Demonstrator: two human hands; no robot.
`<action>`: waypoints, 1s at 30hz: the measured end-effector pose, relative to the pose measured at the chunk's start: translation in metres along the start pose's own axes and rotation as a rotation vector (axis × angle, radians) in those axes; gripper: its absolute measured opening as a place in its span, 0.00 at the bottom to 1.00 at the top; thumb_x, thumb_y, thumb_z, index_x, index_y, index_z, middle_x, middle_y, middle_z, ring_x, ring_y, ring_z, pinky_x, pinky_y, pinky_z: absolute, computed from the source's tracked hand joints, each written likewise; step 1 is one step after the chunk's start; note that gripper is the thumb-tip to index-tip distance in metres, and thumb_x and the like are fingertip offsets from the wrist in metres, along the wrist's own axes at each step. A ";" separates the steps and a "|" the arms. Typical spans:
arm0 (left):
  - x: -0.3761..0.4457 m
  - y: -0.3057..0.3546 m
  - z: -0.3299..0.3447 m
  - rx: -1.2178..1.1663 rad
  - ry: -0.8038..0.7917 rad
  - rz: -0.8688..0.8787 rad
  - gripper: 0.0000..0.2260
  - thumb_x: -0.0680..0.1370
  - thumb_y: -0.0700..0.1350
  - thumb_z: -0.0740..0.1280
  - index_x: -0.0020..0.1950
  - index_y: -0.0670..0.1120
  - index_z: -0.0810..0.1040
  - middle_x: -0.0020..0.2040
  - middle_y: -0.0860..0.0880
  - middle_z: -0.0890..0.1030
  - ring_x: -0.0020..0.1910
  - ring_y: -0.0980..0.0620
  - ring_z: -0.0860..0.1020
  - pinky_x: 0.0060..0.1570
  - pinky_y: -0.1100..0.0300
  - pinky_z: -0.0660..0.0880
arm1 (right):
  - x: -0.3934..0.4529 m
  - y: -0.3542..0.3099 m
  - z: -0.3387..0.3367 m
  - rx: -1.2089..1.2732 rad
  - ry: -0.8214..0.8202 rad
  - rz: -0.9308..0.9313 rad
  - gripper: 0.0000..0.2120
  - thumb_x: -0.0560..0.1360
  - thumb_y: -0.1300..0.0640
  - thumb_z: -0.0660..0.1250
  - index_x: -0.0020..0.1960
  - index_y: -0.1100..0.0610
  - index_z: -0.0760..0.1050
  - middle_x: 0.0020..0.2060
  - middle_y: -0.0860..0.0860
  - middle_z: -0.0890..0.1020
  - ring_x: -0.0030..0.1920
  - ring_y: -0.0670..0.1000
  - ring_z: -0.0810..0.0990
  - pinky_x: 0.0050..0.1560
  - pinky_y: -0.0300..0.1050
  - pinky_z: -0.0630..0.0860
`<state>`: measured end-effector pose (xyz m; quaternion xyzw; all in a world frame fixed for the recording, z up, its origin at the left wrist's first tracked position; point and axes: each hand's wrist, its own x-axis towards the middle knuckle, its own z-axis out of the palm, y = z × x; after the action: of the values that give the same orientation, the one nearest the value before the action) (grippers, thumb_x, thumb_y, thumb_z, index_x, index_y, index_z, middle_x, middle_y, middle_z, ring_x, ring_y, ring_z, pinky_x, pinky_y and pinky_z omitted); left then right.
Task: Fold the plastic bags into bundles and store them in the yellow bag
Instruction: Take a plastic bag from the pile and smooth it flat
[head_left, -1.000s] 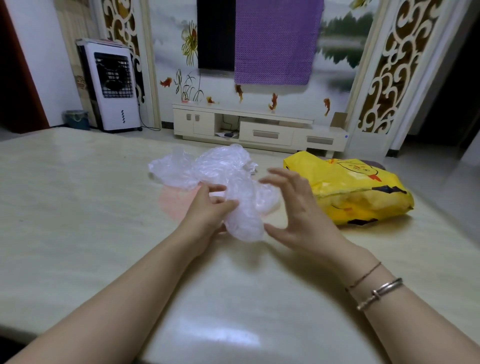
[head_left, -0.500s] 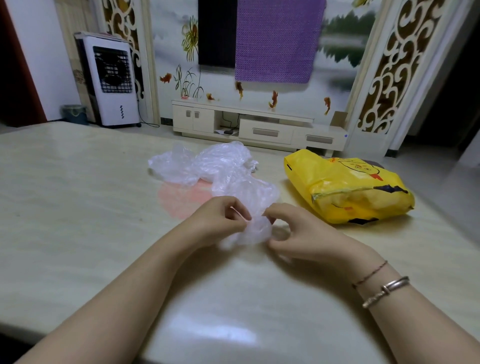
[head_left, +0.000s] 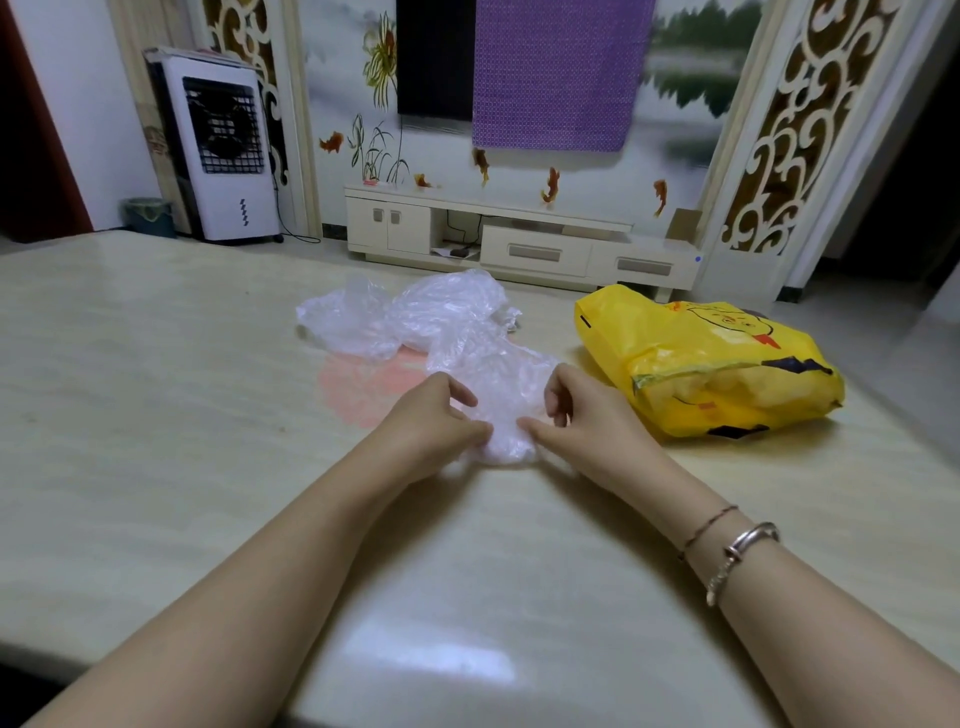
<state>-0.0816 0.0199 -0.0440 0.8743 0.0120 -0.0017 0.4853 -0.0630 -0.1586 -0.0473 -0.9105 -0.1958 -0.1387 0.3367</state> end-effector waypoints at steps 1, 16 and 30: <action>0.000 0.001 0.000 -0.002 0.004 -0.005 0.15 0.74 0.43 0.70 0.59 0.47 0.72 0.44 0.49 0.82 0.36 0.53 0.77 0.36 0.61 0.69 | -0.001 -0.001 -0.003 0.027 0.012 -0.071 0.12 0.71 0.58 0.70 0.39 0.53 0.67 0.34 0.45 0.72 0.35 0.45 0.69 0.36 0.41 0.63; -0.007 0.003 -0.017 -0.131 -0.131 -0.017 0.32 0.62 0.56 0.76 0.64 0.52 0.71 0.41 0.50 0.82 0.35 0.52 0.79 0.43 0.58 0.73 | -0.013 -0.004 0.002 -0.124 -0.203 -0.233 0.12 0.70 0.57 0.64 0.53 0.49 0.74 0.49 0.44 0.76 0.53 0.47 0.70 0.55 0.46 0.69; -0.014 0.009 -0.019 -0.214 -0.216 -0.013 0.02 0.77 0.38 0.69 0.45 0.42 0.78 0.29 0.51 0.74 0.21 0.57 0.68 0.21 0.68 0.62 | -0.008 -0.011 -0.013 0.335 -0.145 0.120 0.08 0.73 0.57 0.72 0.45 0.59 0.74 0.32 0.55 0.80 0.30 0.46 0.72 0.31 0.38 0.68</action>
<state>-0.0955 0.0309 -0.0267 0.8121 -0.0346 -0.0975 0.5742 -0.0762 -0.1616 -0.0351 -0.8595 -0.1853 -0.0178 0.4760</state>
